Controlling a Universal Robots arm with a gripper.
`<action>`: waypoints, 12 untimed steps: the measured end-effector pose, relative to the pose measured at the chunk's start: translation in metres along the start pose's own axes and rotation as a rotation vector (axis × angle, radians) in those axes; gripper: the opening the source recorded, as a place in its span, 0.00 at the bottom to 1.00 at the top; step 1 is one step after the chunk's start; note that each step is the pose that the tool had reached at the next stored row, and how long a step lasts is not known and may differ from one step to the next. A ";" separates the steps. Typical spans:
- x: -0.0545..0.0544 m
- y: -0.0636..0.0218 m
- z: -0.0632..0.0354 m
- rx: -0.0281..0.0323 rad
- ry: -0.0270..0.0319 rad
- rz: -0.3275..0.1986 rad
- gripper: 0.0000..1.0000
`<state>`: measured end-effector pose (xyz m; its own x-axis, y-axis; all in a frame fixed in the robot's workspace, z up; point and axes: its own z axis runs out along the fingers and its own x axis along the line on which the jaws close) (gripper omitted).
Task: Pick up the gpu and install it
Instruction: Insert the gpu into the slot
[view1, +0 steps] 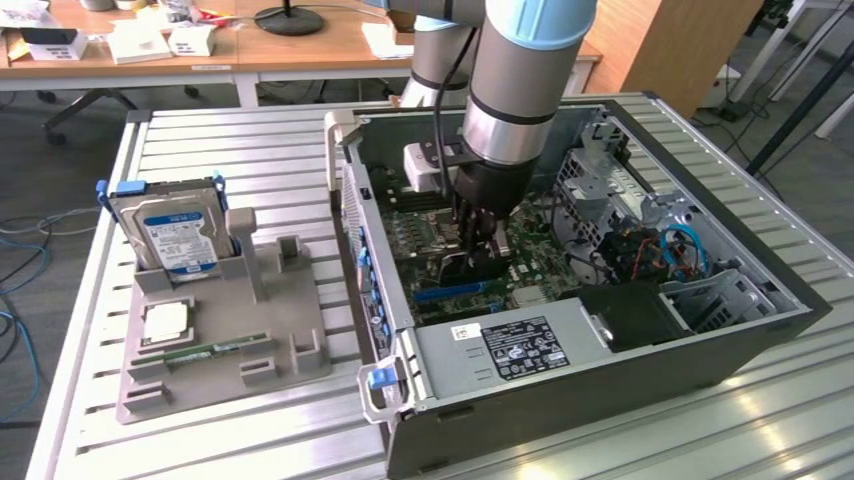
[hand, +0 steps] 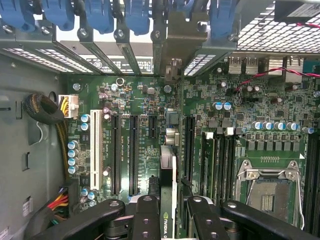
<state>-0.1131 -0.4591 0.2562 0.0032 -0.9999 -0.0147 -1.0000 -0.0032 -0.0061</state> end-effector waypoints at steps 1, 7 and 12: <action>0.000 0.0000 0.0000 0.0001 -0.0001 0.000 0.26; 0.000 0.0000 0.0013 0.0000 -0.0001 0.000 0.26; 0.000 0.0001 0.0016 0.0001 -0.0001 0.000 0.26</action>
<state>-0.1131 -0.4591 0.2546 0.0032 -0.9999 -0.0148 -1.0000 -0.0031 -0.0062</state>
